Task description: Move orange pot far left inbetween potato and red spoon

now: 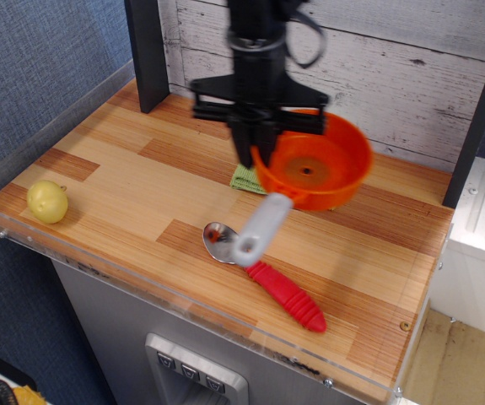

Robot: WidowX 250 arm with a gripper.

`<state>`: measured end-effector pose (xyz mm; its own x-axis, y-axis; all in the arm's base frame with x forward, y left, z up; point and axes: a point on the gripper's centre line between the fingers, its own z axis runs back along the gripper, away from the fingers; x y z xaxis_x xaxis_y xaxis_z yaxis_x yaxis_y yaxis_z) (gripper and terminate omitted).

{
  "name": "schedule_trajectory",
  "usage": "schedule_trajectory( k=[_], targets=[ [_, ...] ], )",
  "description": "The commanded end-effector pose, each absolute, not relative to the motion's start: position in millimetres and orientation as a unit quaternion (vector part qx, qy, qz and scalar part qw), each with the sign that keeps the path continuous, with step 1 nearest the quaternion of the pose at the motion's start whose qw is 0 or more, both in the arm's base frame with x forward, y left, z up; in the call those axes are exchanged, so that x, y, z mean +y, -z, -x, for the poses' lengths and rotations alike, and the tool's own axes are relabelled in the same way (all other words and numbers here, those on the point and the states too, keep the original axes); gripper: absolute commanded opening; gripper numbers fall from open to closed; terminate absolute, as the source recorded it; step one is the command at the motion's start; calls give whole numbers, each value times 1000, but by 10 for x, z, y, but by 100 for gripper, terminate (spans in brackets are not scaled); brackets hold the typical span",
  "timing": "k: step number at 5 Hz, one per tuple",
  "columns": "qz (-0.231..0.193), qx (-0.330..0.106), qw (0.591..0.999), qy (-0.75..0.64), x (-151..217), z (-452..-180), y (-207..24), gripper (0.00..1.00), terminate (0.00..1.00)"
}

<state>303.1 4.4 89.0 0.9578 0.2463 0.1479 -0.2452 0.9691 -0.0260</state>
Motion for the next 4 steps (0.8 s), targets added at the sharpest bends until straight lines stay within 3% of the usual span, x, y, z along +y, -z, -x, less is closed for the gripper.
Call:
schedule_trajectory(
  k=[1, 4],
  targets=[
    [-9, -108, 979, -173, 654, -2796, -893, 0, 0],
    [-44, -105, 957, -268, 1340, -2661, -568, 0, 0]
  ],
)
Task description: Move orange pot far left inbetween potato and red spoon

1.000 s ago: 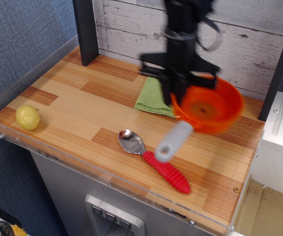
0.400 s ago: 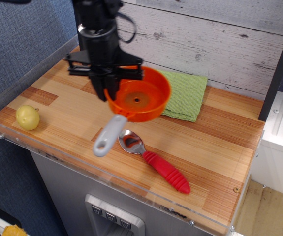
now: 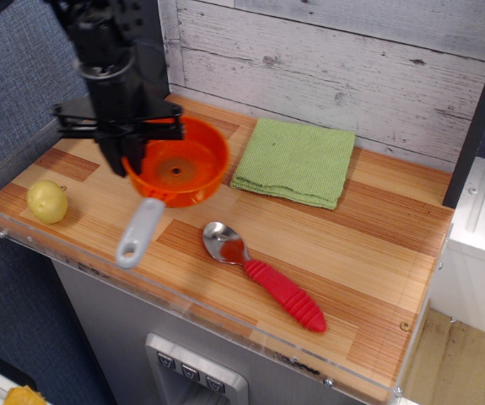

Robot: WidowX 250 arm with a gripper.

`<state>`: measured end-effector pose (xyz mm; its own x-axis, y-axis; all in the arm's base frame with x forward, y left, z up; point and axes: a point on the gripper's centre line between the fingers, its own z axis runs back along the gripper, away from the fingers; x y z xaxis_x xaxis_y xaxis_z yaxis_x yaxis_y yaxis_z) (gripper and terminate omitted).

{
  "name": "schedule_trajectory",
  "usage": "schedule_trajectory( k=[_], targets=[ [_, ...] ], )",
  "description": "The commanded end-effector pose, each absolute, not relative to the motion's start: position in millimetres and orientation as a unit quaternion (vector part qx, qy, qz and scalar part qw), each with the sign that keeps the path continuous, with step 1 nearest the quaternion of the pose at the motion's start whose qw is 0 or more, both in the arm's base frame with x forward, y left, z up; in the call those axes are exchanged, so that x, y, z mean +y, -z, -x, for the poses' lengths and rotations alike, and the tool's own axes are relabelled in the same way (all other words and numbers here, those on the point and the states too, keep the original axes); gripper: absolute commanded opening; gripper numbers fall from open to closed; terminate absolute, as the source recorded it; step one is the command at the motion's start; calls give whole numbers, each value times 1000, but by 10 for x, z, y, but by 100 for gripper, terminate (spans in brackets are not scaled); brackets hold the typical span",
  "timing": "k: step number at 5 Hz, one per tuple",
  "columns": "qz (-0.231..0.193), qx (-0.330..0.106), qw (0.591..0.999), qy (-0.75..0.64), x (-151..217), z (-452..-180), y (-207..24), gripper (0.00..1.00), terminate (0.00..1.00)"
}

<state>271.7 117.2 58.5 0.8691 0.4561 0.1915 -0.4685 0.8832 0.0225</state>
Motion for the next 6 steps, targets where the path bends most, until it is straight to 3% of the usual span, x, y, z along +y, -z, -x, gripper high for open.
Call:
schedule_trajectory(
  k=[1, 5, 6],
  targets=[
    [-57, -99, 956, -269, 1441, -2656, -487, 0, 0],
    [-82, -83, 961, -249, 1623, -2714, -272, 0, 0],
    [-74, -76, 963, -247, 1673, -2707, -267, 100, 0]
  ],
)
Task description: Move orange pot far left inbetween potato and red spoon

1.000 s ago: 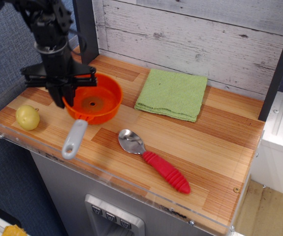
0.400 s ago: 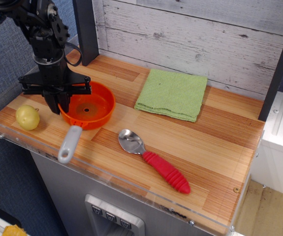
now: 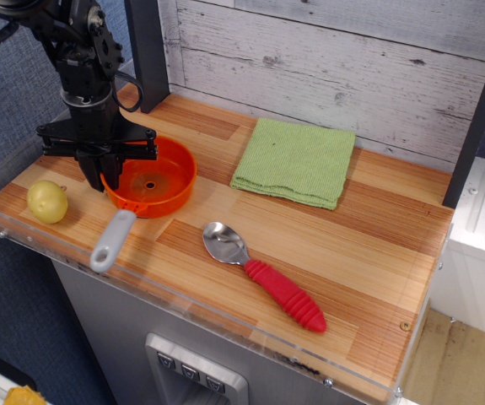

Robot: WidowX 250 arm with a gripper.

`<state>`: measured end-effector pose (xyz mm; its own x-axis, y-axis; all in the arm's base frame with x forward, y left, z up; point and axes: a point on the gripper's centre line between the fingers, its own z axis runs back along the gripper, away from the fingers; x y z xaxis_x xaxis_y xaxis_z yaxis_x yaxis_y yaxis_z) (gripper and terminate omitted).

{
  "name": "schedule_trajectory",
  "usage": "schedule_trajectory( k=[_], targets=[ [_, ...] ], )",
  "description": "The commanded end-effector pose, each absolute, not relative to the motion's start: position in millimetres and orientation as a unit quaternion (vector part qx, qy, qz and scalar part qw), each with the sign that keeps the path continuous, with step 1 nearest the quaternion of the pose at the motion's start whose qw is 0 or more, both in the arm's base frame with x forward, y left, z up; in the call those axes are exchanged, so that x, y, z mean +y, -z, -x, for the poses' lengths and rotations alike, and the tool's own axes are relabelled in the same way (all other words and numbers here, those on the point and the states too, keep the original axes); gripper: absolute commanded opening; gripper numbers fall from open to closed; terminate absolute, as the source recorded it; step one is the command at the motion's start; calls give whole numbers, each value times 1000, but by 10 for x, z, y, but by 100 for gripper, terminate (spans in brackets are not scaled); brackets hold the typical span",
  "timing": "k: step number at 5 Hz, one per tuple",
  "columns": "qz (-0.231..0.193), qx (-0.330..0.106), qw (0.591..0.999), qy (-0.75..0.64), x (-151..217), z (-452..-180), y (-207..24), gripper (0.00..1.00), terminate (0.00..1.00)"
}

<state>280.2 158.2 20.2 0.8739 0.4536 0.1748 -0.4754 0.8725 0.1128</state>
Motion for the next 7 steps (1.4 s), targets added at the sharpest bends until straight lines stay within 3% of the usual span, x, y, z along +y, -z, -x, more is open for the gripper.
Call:
schedule_trajectory(
  k=[1, 3, 5, 7],
  targets=[
    [-72, -75, 964, -246, 1690, -2703, -301, 100, 0],
    [-80, -89, 960, -254, 1675, -2754, -514, 100, 0],
    [-101, -110, 961, -234, 1562, -2873, -877, 100, 0],
    [-103, -128, 963, -212, 1183, -2805, -1166, 100, 0]
  ],
)
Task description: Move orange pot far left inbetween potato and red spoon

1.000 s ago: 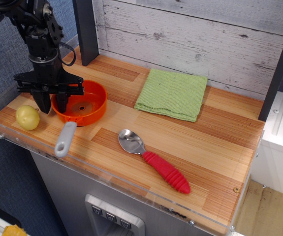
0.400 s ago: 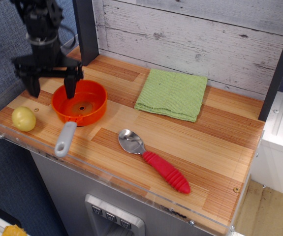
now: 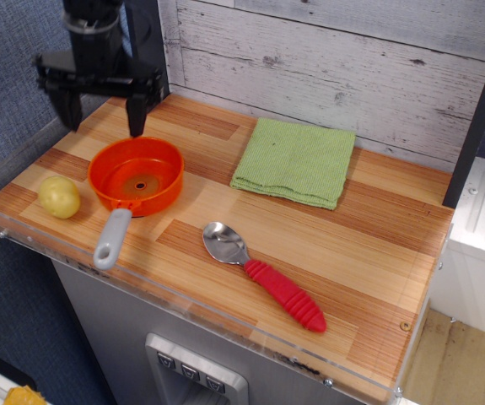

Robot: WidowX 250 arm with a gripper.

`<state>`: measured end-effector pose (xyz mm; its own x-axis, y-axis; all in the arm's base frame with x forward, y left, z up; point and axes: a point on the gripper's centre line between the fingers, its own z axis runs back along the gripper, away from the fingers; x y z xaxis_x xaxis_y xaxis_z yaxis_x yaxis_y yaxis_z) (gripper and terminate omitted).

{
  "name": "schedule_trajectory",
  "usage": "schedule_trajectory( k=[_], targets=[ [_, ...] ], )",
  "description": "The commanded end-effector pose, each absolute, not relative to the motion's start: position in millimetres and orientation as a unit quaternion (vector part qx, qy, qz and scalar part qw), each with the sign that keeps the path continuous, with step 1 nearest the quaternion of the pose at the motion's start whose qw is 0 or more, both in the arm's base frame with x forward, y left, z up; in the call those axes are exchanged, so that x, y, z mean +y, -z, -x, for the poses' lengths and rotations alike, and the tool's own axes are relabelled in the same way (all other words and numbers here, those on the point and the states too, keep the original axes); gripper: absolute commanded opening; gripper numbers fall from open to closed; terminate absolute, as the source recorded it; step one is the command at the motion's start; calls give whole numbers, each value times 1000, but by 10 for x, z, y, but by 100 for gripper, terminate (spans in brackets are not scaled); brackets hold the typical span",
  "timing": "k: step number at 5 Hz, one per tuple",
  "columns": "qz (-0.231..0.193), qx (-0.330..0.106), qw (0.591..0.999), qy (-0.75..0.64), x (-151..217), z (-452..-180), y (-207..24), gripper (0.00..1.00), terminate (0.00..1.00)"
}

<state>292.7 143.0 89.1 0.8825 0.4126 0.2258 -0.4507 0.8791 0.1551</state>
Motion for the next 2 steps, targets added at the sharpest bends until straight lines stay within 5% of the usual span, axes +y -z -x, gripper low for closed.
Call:
schedule_trajectory(
  k=[1, 2],
  targets=[
    [-91, -133, 969, -186, 903, -2774, -1264, 100, 0],
    [-76, -139, 975, -157, 669, -2793, -1292, 100, 0]
  ],
)
